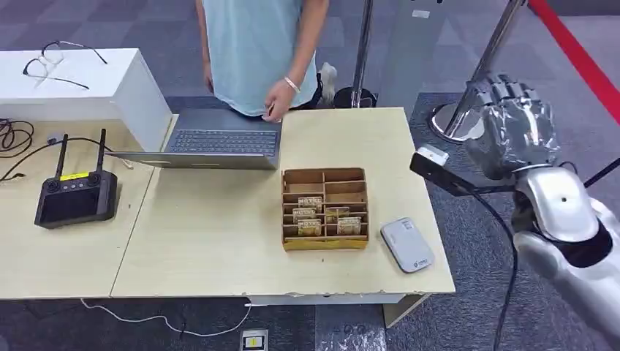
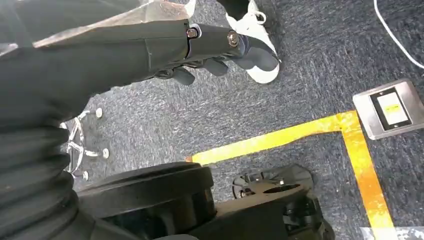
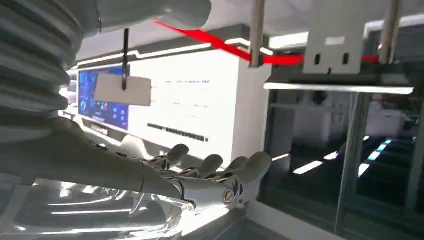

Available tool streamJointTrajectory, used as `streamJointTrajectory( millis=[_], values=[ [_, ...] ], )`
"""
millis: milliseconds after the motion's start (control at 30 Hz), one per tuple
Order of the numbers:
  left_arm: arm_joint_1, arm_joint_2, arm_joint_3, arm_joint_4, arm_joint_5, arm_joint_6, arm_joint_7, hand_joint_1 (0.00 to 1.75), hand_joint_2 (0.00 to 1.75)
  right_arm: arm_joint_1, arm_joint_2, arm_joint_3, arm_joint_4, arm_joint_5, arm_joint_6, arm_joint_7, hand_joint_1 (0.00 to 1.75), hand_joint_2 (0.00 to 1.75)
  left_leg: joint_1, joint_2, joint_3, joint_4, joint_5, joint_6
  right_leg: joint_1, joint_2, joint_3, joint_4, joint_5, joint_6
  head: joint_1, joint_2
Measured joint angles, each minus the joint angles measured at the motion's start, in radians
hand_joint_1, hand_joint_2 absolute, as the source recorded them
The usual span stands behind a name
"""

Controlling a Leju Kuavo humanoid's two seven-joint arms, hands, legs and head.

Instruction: Pass the card to the sensor for recognition and then transmit it.

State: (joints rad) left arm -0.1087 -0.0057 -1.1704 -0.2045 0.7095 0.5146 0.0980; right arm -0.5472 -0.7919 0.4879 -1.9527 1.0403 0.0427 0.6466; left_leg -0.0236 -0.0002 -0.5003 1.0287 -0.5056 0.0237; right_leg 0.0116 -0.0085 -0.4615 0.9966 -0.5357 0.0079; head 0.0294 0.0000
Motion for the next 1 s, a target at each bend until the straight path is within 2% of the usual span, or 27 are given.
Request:
streamJointTrajectory(
  millis=[133,367,433,567,633,733,767,833,933,1000],
  values=[
    [0.001,-0.002,0.01,0.0,0.011,0.0,0.0,0.0,1.75,0.057,-0.058,-0.048,-0.052,0.002,0.043,0.02,0.35,1.75,0.0,-0.002,0.0,0.0,0.0,0.0,0.0,-0.002,0.0,0.0,0.0,0.0,0.0,0.0],
    [0.002,-0.007,0.024,0.0,0.022,0.004,-0.003,0.0,1.75,0.233,-0.158,-0.212,-0.154,-0.003,0.085,0.024,0.3,1.75,0.0,-0.002,0.0,0.0,0.0,0.001,0.0,-0.002,0.0,0.0,0.0,0.0,0.0,0.0],
    [0.003,-0.007,0.031,0.0,0.023,0.007,-0.003,0.0,1.75,0.338,-0.18,-0.292,-0.188,-0.001,0.089,0.018,0.3,1.75,0.0,-0.004,-0.001,0.0,0.0,0.001,0.0,-0.004,0.001,-0.001,-0.001,0.0,0.0,0.0],
    [0.004,-0.008,0.04,0.0,0.026,0.011,0.001,0.0,1.75,0.579,-0.18,-0.529,-0.24,-0.006,0.073,-0.049,0.3,1.75,0.0,-0.005,0.0,0.0,-0.001,0.001,0.0,-0.004,0.001,-0.001,-0.001,0.001,0.0,0.0],
    [0.005,-0.008,0.045,0.0,0.028,0.013,0.004,0.0,1.75,0.683,-0.159,-0.65,-0.254,-0.007,0.047,-0.093,0.26,1.75,0.0,-0.005,0.0,0.0,-0.001,0.001,0.0,-0.004,0.0,-0.001,-0.001,0.001,0.0,0.0],
    [0.008,-0.01,0.055,0.0,0.031,0.015,0.009,0.0,1.75,0.809,-0.096,-0.82,-0.253,-0.004,-0.006,-0.157,0.24,1.75,0.0,-0.004,0.0,0.0,-0.001,0.001,0.0,-0.004,0.001,-0.001,-0.001,0.001,0.001,0.0],
    [0.008,-0.011,0.057,0.0,0.031,0.016,0.01,0.0,1.75,0.84,-0.072,-0.866,-0.251,-0.004,-0.022,-0.172,0.17,1.75,0.0,-0.004,0.001,0.0,-0.001,0.001,0.0,-0.004,0.0,-0.001,-0.001,0.0,0.0,0.0],
    [0.008,-0.014,0.061,0.0,0.034,0.018,0.014,0.0,1.75,0.888,-0.006,-0.955,-0.239,-0.003,-0.068,-0.211,0.14,1.75,0.0,-0.003,0.001,0.0,-0.001,0.001,0.0,-0.004,0.001,-0.001,-0.002,0.0,0.0,0.0],
    [0.008,-0.017,0.064,0.0,0.037,0.02,0.021,0.0,1.75,0.933,0.091,-1.054,-0.197,0.01,-0.122,-0.246,0.1,1.75,0.0,-0.002,0.002,-0.001,-0.001,0.001,0.0,-0.004,0.001,-0.001,-0.002,0.0,0.0,0.0],
    [0.007,-0.018,0.066,0.0,0.039,0.022,0.027,0.0,1.75,0.94,0.151,-1.095,-0.15,0.015,-0.155,-0.253,0.0,1.75,0.0,-0.002,0.002,-0.001,-0.001,0.001,0.0,-0.003,0.001,-0.001,-0.002,0.0,0.0,0.0]
  ],
)
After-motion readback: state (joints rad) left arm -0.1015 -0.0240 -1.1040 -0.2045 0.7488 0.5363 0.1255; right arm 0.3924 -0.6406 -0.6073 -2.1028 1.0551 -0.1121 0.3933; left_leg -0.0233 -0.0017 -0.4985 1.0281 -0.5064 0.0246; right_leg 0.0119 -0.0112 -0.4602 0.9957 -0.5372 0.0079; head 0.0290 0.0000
